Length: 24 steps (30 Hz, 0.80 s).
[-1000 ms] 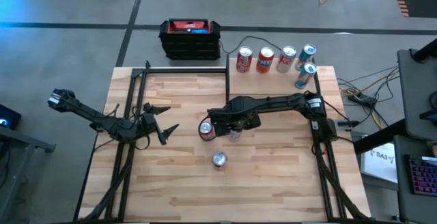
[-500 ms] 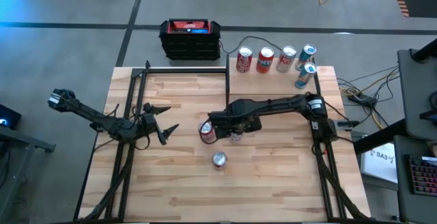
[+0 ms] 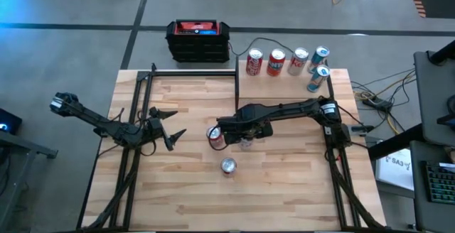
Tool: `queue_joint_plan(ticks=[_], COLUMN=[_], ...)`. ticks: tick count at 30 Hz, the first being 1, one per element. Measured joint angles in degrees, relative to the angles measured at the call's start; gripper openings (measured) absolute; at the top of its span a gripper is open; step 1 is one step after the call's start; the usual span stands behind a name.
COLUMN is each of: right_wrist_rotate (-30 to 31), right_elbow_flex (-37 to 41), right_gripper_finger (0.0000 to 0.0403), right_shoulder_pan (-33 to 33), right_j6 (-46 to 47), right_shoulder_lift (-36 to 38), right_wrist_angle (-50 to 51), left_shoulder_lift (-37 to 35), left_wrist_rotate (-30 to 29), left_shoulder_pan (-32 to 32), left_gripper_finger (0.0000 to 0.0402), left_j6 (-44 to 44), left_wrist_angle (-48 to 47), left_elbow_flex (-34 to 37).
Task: Place canned beverage on shelf
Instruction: Put the silver soda can on the shelf aligned with the other silver soda can
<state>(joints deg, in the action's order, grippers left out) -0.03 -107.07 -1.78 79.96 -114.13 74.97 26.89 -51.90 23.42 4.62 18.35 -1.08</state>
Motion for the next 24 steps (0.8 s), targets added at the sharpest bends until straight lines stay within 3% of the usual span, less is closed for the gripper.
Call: queue_joint_plan(ticks=[24], right_wrist_rotate=[3.92], right_elbow_flex=[-0.11], right_gripper_finger=[0.0279], right_shoulder_pan=[-0.09], right_j6=[6.07], right_shoulder_lift=[5.85], right_wrist_angle=[6.75], left_shoulder_lift=[0.0], left_wrist_rotate=[0.0], left_shoulder_pan=[-0.01], left_gripper_finger=[0.04], left_j6=[0.0], left_wrist_angle=[0.0], left_elbow_flex=[0.0])
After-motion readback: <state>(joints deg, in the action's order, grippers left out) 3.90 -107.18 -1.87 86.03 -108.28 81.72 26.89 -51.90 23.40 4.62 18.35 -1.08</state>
